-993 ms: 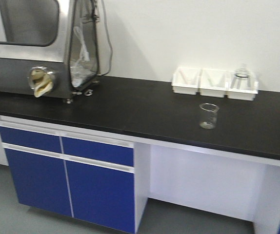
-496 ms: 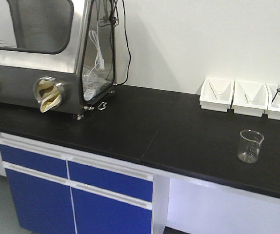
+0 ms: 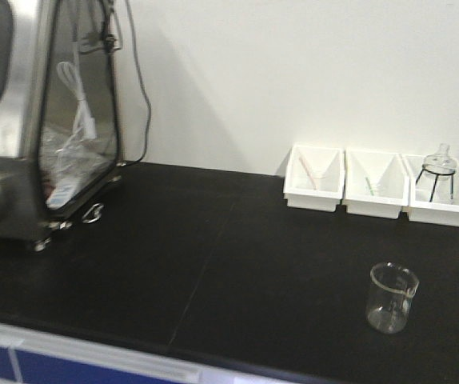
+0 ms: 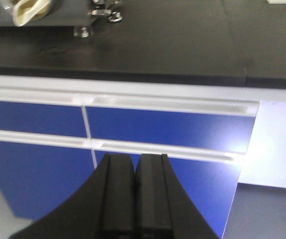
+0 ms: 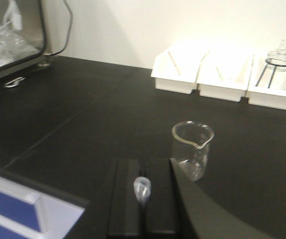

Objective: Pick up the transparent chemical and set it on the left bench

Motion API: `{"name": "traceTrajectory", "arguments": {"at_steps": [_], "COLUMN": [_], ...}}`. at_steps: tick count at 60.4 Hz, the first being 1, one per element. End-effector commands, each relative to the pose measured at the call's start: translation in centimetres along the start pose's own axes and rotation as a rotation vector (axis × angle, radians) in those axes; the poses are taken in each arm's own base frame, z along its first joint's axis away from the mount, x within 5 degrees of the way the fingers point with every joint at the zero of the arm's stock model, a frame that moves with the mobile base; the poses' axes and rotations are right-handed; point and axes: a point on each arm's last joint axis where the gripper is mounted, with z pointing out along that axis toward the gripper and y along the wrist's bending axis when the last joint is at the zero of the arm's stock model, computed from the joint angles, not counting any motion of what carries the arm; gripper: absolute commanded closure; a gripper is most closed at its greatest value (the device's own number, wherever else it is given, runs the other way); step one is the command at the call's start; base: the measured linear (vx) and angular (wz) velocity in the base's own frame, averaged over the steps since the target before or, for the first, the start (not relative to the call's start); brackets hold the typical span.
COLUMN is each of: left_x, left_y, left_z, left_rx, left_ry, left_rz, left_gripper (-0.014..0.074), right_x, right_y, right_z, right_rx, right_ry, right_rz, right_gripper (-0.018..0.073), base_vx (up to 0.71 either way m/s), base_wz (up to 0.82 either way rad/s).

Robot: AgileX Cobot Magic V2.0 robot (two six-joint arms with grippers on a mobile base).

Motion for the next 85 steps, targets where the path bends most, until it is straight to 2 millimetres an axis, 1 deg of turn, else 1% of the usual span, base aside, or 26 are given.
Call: {"name": "traceTrajectory", "arguments": {"at_steps": [1,46,85], "left_x": [-0.28,-0.28,-0.28], "left_y": [0.01,0.01,0.01], "left_z": [-0.13,-0.13,-0.13], "left_rx": [-0.002,-0.002,-0.002], "left_ry": [-0.081,-0.081,-0.081], "left_rz": [-0.009,-0.009,-0.009], "left_gripper": [0.06,0.06,0.06], "right_x": [-1.56,-1.56,-1.55], "right_y": [0.34,0.34,0.33], "right_z": [-0.23,-0.23,-0.22], "right_rx": [-0.039,-0.039,-0.037], "right_ry": [-0.09,-0.09,-0.089], "right_rz": [-0.017,-0.017,-0.017], "right_gripper": [0.0562,0.0562,0.0562], "base_vx": [0.42,0.34,0.1], "base_wz": [-0.32,-0.32,-0.06]}}
